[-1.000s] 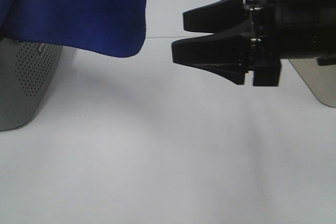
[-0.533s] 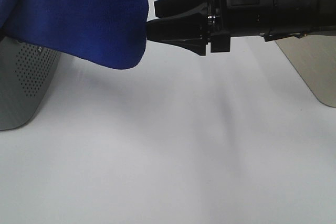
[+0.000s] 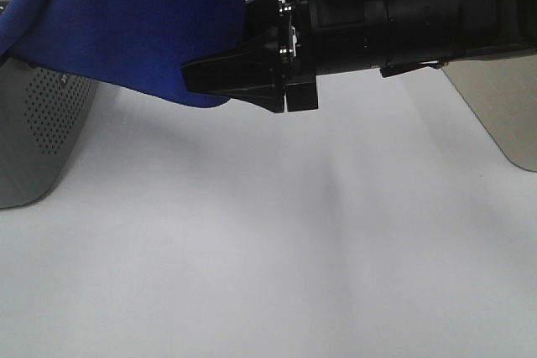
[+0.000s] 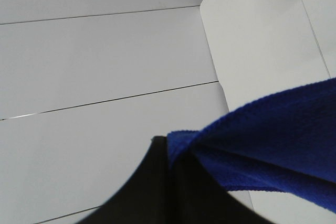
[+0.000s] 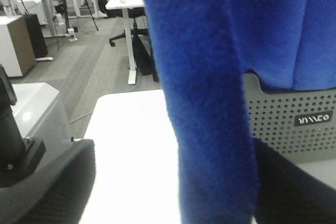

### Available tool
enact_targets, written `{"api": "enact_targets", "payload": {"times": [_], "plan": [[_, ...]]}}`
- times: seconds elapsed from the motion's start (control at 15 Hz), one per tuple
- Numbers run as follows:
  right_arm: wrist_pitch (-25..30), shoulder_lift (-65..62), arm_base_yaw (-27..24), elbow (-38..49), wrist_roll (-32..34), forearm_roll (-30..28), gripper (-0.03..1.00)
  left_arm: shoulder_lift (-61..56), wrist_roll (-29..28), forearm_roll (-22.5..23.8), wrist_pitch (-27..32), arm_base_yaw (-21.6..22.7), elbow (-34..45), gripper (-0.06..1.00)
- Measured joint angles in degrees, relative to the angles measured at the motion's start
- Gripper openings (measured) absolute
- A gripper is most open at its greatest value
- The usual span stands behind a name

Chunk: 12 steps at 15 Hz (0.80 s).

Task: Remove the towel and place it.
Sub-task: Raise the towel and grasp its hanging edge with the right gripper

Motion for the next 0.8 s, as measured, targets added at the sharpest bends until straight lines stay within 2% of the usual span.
{"api": "enact_targets", "payload": {"times": [0.2, 0.33, 0.47, 0.53, 0.6, 0.8], "plan": [[-4.0, 0.0, 0.2, 0.0, 0.0, 0.0, 0.75, 0.1, 0.0, -0.3, -0.1, 0.0, 0.0, 0.00], [-4.3, 0.0, 0.2, 0.0, -0.1, 0.0, 0.68, 0.1, 0.0, -0.3, -0.1, 0.0, 0.0, 0.00], [-5.6, 0.0, 0.2, 0.0, -0.1, 0.1, 0.43, 0.1, 0.0, -0.3, -0.1, 0.0, 0.0, 0.00], [-8.0, 0.0, 0.2, 0.0, 0.8, 0.1, 0.15, 0.1, -0.4, -0.3, -0.1, 0.0, 0.0, 0.00], [-8.2, 0.0, 0.2, 0.0, 1.1, 0.1, 0.02, 0.1, -1.3, -0.3, -0.1, 0.0, 0.0, 0.00], [-8.2, 0.0, 0.2, 0.0, 1.9, 0.1, 0.02, 0.1, -4.1, -0.3, -0.1, 0.0, 0.0, 0.00]]}}
